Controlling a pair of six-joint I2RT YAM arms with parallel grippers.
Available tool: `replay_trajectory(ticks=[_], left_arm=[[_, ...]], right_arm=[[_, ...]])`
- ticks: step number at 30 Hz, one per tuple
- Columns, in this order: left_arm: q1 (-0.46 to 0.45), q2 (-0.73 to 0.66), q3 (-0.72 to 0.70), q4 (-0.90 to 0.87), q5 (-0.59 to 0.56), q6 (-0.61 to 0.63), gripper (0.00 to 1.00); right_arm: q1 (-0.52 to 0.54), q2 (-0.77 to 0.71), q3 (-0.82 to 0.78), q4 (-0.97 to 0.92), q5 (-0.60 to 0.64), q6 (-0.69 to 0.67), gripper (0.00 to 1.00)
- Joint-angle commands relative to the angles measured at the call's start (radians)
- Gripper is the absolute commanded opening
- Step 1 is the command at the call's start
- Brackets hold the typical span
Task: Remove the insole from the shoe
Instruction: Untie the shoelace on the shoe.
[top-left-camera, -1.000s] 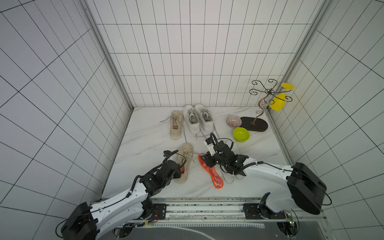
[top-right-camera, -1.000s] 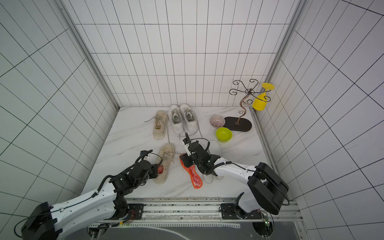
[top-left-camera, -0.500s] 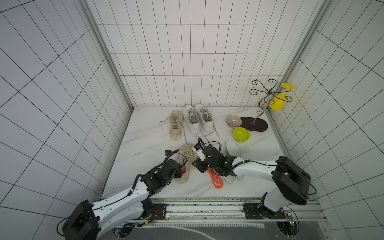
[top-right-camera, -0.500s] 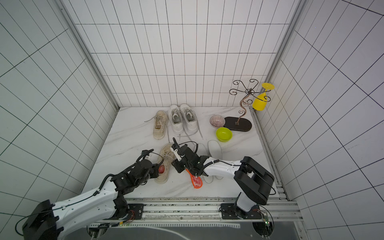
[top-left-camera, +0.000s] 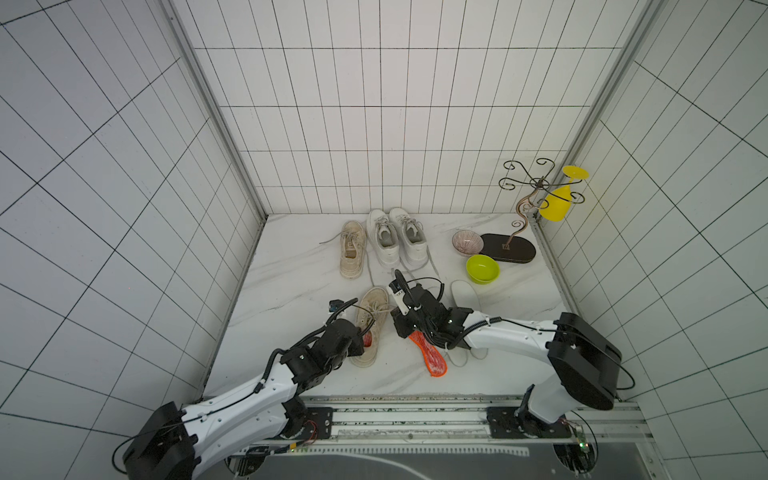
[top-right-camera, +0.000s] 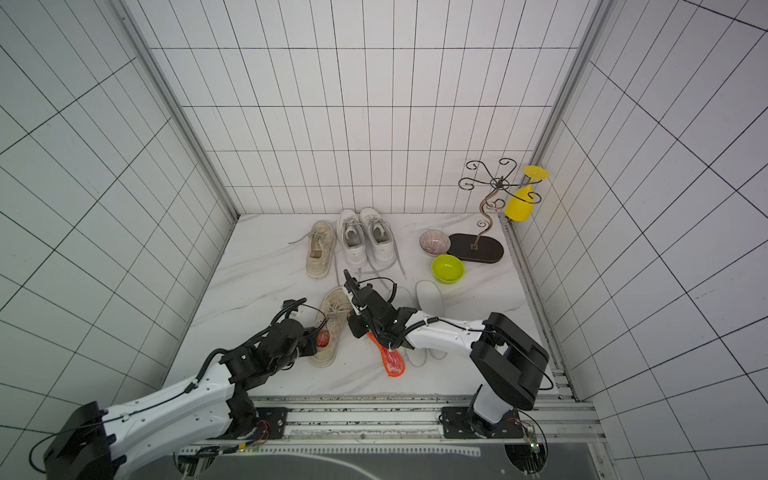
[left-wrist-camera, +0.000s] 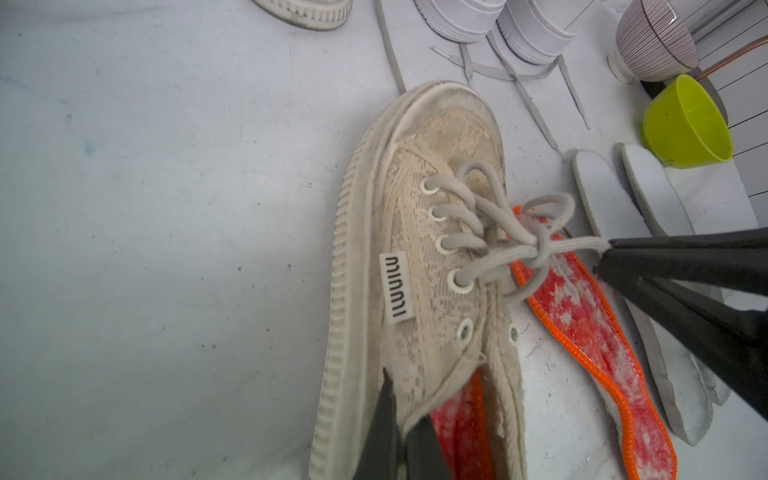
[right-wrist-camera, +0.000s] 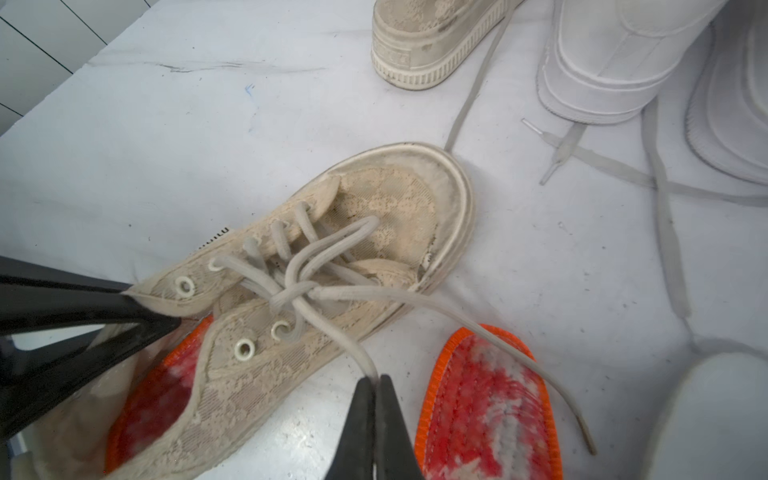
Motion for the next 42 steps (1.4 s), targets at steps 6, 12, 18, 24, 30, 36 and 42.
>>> replay_trajectory(ticks=[6,12,18,24,30,36,42], left_arm=[[0.001,-0.083,-0.012,0.063,-0.091,-0.007,0.00],[0.004,-0.095,-0.014,0.052,-0.098,-0.009,0.00],[0.003,-0.085,-0.015,0.059,-0.093,-0.010,0.00],[0.003,-0.084,-0.017,0.063,-0.091,-0.009,0.00],[0.004,-0.085,-0.015,0.072,-0.076,0.002,0.00],[0.002,-0.075,0.001,0.074,-0.050,0.027,0.00],[0.003,-0.062,0.014,0.083,-0.013,0.042,0.00]], right_arm=[[-0.085,-0.184,-0.096,-0.017,0.163,0.041,0.00],[-0.184,-0.284,-0.160,-0.027,0.186,0.053,0.00],[-0.232,-0.295,-0.159,-0.056,0.188,0.051,0.00],[-0.284,-0.264,-0.142,-0.098,0.198,0.107,0.00],[-0.308,-0.215,-0.127,-0.083,0.043,0.089,0.00],[-0.256,-0.197,-0.099,-0.074,0.023,0.051,0.40],[-0.148,-0.209,-0.078,-0.025,0.041,-0.033,0.76]])
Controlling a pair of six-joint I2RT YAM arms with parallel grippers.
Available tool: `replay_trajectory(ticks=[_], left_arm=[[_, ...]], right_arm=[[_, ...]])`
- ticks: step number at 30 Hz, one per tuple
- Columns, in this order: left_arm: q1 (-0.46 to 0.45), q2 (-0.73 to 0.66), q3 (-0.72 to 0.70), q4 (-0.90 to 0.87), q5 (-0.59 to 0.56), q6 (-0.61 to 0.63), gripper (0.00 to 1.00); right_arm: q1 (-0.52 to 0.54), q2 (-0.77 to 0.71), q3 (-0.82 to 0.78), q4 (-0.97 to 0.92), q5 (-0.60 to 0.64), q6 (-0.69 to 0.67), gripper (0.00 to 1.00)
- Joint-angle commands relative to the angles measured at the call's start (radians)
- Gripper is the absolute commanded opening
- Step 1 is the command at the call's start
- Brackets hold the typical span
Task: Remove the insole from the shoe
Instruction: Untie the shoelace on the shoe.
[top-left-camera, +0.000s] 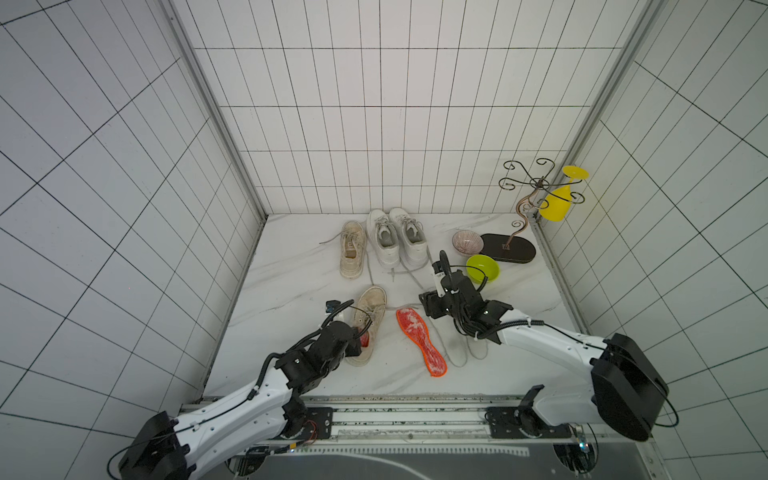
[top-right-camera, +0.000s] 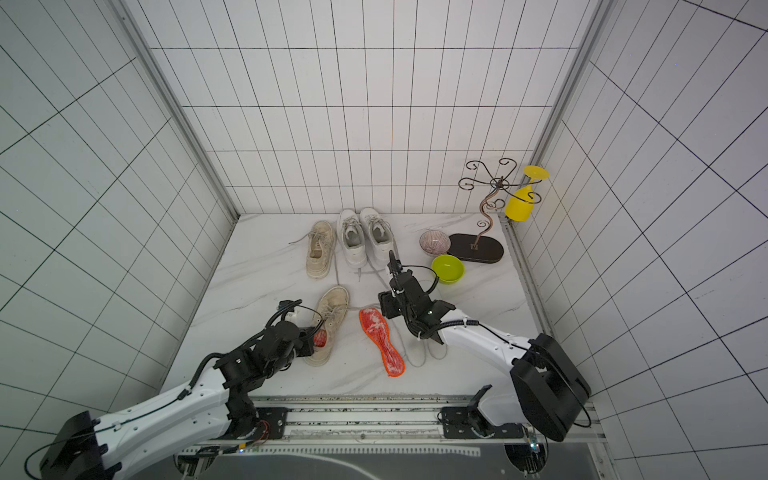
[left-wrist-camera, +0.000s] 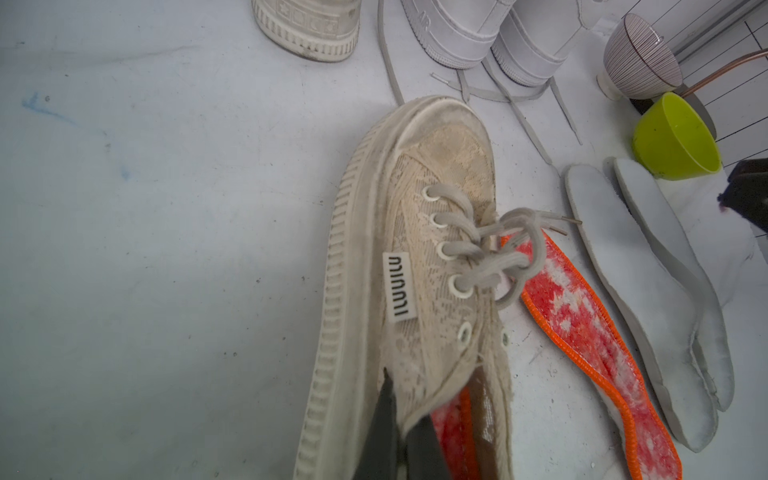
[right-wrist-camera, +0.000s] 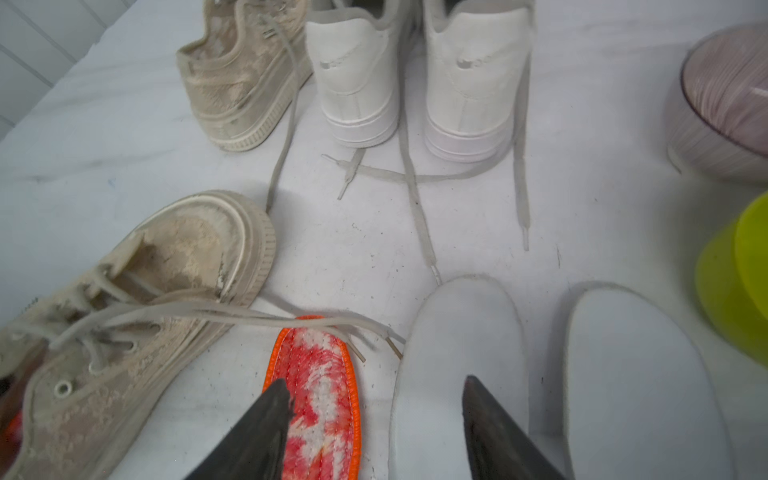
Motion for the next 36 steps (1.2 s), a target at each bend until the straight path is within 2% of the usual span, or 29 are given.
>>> replay_trajectory(ticks=[1,8,17,25,31,36], left_arm=[[0.003,-0.004,0.033,0.093,0.011,0.014,0.00],[0.003,-0.021,0.034,0.098,0.019,0.019,0.00],[0.004,-0.040,0.027,0.110,0.042,0.027,0.00],[0.004,-0.040,0.021,0.130,0.075,0.031,0.00],[0.003,-0.046,0.022,0.133,0.086,0.035,0.00],[0.003,-0.049,0.022,0.133,0.092,0.035,0.00]], right_arm=[[0.065,0.004,0.047,0.047,-0.014,-0.083,0.79],[0.198,0.107,0.117,0.104,-0.054,-0.170,0.81],[0.272,0.220,0.201,0.149,-0.022,-0.195,0.80],[0.278,0.277,0.253,0.162,0.045,-0.199,0.71],[0.281,0.309,0.266,0.159,0.051,-0.205,0.68],[0.281,0.331,0.281,0.149,0.135,-0.189,0.59]])
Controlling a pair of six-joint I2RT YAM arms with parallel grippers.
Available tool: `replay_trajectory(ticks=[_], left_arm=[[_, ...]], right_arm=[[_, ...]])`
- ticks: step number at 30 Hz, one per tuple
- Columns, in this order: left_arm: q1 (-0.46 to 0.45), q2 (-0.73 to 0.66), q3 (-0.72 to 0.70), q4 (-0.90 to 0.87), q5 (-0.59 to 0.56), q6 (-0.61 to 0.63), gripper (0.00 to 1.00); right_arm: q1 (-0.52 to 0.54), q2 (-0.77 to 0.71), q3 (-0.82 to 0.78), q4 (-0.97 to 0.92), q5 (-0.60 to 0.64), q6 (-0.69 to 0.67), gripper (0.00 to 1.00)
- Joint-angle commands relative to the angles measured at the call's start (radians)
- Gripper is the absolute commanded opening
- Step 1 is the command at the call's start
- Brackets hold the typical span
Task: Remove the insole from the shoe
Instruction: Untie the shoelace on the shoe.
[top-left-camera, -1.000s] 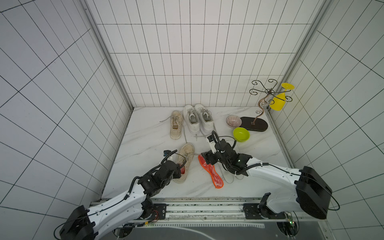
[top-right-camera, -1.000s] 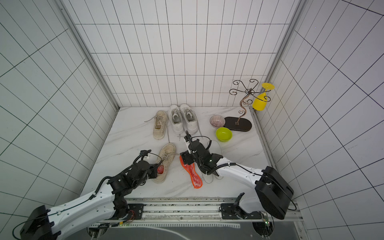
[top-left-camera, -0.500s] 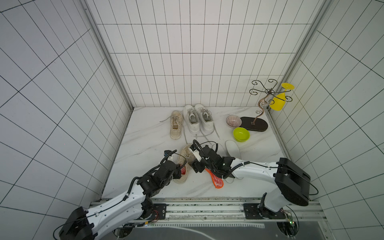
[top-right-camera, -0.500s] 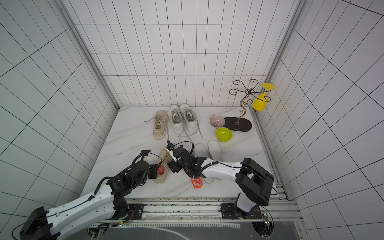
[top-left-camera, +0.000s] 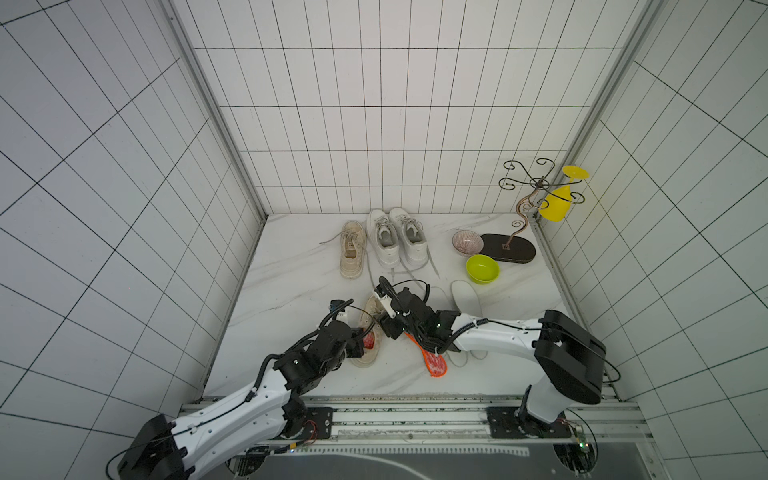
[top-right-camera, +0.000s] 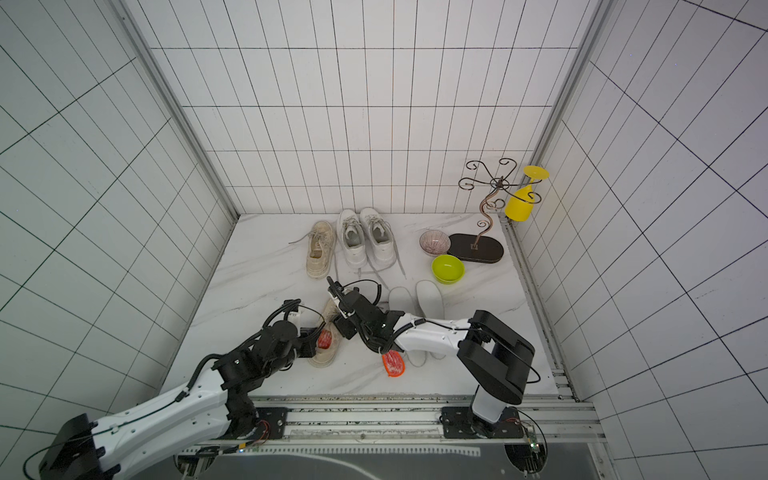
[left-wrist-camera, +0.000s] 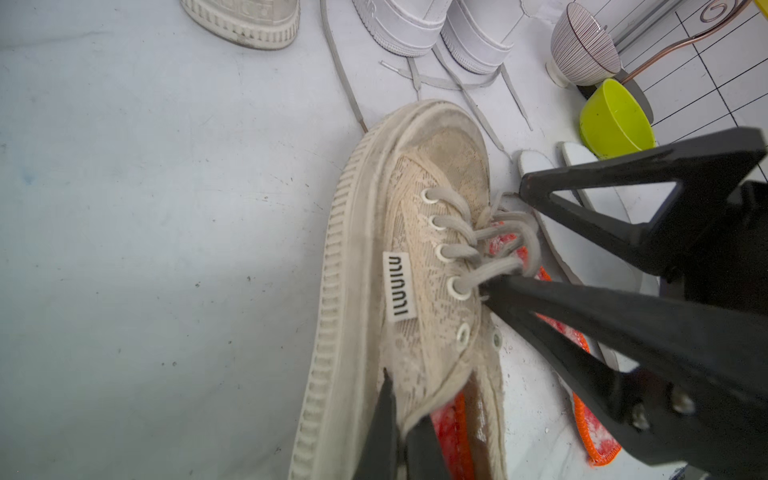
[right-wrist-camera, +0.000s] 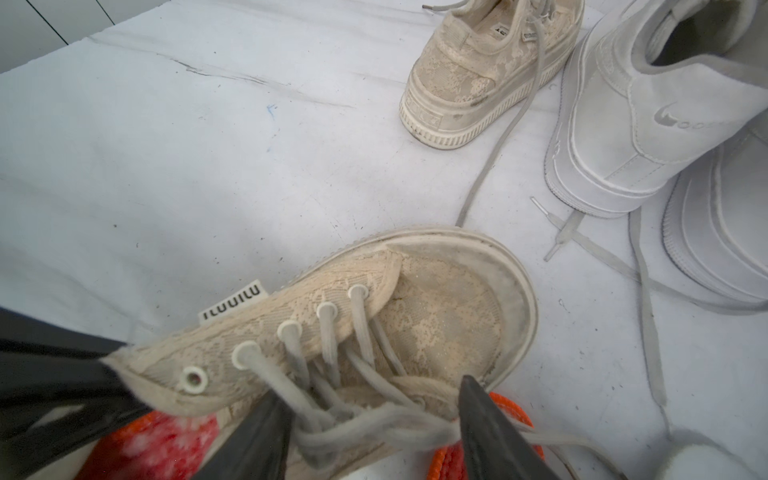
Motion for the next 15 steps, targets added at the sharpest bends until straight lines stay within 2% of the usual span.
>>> replay_trajectory(ticks=[1,5,8,15], left_arm=[[0.003,-0.026,0.021,0.098,0.001,0.009,0.00],[0.002,-0.023,0.016,0.102,0.008,0.008,0.00],[0.003,-0.019,0.016,0.107,0.013,0.011,0.00],[0.003,-0.022,0.017,0.120,0.037,0.012,0.00]], right_arm=[[0.008,0.020,0.105,0.005,0.098,-0.003,0.57],[0.009,0.030,0.111,0.026,0.141,0.008,0.50],[0.008,0.051,0.125,0.028,0.152,0.017,0.47],[0.008,0.105,0.150,0.039,0.219,0.071,0.53]])
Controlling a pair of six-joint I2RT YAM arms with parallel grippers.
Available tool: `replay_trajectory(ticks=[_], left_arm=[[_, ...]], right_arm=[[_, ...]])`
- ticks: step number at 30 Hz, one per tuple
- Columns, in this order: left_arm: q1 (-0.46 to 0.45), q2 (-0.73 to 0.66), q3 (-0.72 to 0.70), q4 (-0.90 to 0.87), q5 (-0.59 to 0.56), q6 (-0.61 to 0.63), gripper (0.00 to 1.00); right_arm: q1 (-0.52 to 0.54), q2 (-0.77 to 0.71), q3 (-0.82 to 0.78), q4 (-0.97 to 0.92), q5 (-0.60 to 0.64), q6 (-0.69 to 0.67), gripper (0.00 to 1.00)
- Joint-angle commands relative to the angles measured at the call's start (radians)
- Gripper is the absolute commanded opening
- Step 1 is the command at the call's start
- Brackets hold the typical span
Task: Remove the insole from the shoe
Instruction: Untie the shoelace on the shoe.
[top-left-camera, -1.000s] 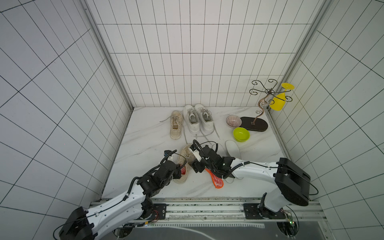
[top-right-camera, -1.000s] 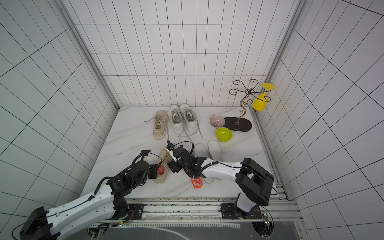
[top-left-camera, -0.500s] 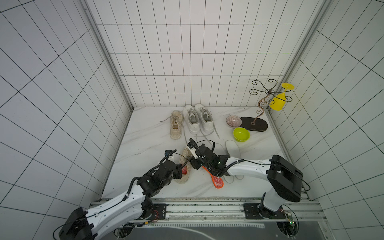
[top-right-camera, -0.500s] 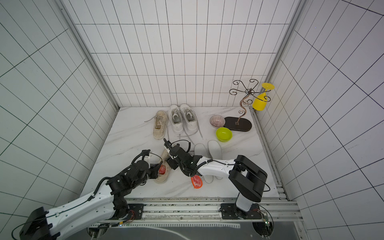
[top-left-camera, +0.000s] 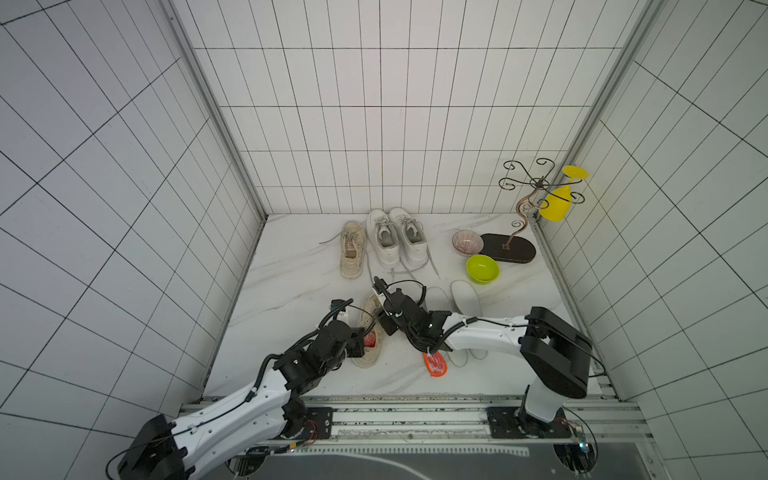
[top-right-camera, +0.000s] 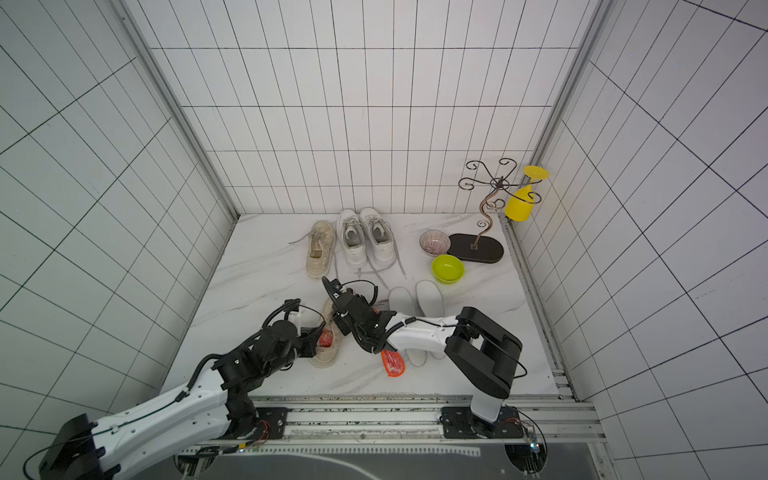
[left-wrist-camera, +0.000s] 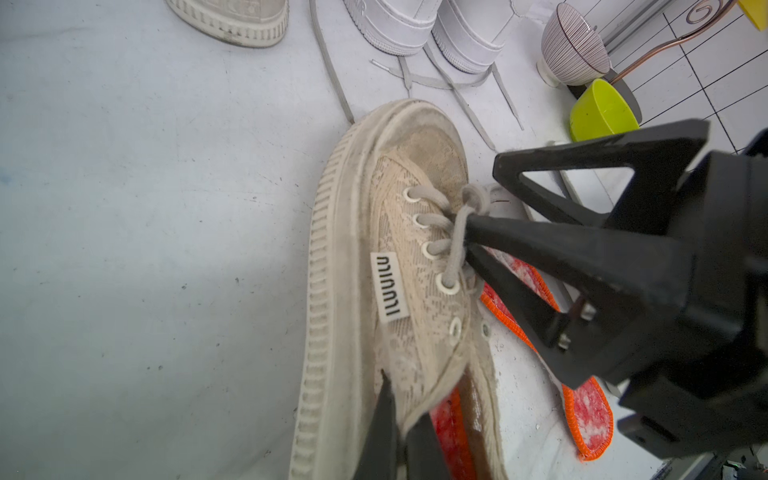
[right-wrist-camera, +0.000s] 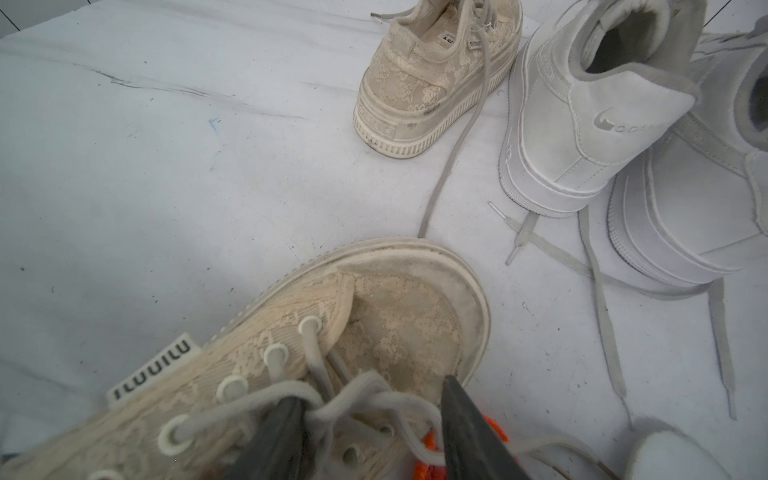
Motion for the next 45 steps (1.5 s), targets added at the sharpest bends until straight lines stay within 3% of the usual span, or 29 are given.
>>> replay_trajectory(ticks=[1,8,14,29,45], left_arm=[[0.001,-0.029,0.015,0.107,0.021,0.015,0.00],[0.002,-0.053,-0.016,0.132,0.010,0.005,0.00],[0.002,-0.054,0.005,0.038,-0.064,-0.012,0.00],[0.002,-0.160,-0.001,-0.087,-0.118,-0.023,0.00],[0.002,-0.343,-0.029,-0.179,-0.172,-0.066,0.00]], right_arm=[[0.001,0.037,0.103,0.018,0.098,0.047,0.55],[-0.004,0.091,0.176,-0.063,0.303,0.149,0.65],[-0.024,0.114,0.256,-0.184,0.371,0.260,0.76],[-0.151,0.148,0.319,-0.358,0.411,0.431,0.85],[-0.318,-0.005,0.217,-0.344,0.351,0.414,0.90]])
